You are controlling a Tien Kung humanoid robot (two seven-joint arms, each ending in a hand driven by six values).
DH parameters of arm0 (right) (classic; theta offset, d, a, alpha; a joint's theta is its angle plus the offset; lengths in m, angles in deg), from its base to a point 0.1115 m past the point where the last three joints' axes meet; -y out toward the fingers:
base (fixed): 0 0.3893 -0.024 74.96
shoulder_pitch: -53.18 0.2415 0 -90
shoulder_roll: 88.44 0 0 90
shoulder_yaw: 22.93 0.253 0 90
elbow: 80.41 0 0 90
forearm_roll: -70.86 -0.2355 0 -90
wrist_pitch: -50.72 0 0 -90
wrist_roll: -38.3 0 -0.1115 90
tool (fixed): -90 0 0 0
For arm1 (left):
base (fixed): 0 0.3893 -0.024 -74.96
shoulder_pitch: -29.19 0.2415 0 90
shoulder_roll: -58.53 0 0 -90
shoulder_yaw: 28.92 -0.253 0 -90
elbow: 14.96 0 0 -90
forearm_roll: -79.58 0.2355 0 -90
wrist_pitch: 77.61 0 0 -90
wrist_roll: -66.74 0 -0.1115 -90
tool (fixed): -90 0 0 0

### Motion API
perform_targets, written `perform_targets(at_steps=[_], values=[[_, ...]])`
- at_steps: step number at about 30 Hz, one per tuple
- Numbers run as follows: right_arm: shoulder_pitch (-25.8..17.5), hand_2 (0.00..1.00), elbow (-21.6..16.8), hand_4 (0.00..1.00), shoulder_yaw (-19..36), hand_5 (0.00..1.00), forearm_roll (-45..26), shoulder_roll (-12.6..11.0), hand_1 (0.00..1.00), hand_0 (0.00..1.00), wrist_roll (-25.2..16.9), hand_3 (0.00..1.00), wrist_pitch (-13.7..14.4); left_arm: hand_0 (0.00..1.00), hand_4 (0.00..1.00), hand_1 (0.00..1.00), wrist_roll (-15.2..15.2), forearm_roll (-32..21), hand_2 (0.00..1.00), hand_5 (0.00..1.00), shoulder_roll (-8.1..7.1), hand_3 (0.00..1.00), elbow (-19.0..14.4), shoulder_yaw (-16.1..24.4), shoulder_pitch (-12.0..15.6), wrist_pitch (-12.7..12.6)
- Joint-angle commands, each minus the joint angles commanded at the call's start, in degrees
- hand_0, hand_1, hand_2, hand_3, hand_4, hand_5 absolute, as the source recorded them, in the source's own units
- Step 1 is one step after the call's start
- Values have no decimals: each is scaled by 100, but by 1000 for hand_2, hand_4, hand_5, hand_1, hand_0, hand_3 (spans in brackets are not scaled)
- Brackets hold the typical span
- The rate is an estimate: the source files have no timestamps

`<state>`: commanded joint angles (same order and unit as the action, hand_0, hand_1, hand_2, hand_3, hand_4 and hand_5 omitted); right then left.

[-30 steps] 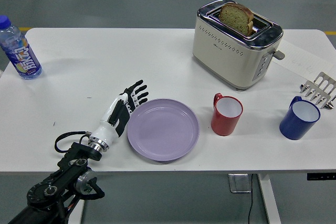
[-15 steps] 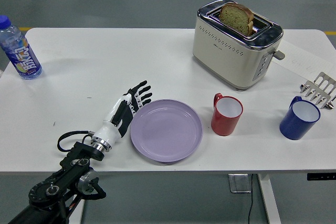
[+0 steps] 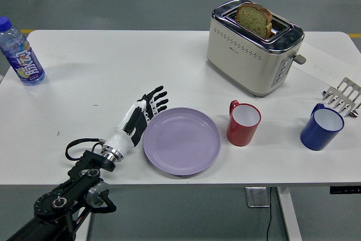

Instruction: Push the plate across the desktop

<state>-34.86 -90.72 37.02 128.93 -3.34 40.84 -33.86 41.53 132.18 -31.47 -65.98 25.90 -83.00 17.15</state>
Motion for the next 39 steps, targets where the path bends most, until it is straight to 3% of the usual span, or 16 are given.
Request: perform_targets(at_steps=[15,23,33,39], values=[[5,642,0,148,5,364,11,-8,548,609,-12,637,2,857,502,886,-20,18,932,998,0,928,-8,13,-41,-22],[8,642,0,148,-1,363,11,-11,547,608,-8,637,-2,858,502,887,27,159,932,998,0,923,-24,313,-62,-58],[29,642,0,149,17,363,11,-10,547,608,-2,637,-1,860,503,886,307,445,908,998,0,892,-88,1306,81,85],[33,641,0,149,25,364,0,-8,547,608,-1,637,5,853,502,876,554,588,896,998,-179,870,-197,1935,157,199]])
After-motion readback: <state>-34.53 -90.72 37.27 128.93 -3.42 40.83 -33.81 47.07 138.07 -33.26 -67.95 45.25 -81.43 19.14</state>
